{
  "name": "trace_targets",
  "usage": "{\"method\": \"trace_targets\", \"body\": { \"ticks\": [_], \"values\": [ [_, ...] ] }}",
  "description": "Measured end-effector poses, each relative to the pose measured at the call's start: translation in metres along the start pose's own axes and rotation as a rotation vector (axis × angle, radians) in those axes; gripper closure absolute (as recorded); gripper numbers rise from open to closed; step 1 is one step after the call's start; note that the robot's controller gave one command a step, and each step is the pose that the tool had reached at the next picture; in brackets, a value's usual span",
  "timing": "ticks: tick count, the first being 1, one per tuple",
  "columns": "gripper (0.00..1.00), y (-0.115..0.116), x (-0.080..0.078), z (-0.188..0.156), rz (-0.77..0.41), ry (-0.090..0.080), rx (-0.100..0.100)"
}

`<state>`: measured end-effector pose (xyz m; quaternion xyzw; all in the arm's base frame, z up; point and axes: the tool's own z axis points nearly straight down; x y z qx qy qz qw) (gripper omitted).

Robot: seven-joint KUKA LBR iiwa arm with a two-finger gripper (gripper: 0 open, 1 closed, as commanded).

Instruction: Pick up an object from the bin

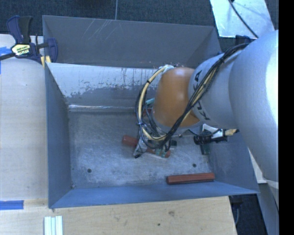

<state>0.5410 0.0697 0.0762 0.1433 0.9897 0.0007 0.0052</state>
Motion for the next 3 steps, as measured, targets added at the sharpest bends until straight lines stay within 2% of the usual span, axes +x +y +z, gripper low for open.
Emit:
{"method": "trace_targets", "body": {
  "ticks": [1, 2, 3],
  "values": [
    [1.0, 0.0, -0.001, -0.009, -0.003, 0.0, 0.0],
    [1.0, 0.001, -0.004, -0.07, -0.006, 0.002, -0.001],
    [1.0, 0.001, -0.006, -0.086, -0.01, 0.004, 0.0]
  ]
}}
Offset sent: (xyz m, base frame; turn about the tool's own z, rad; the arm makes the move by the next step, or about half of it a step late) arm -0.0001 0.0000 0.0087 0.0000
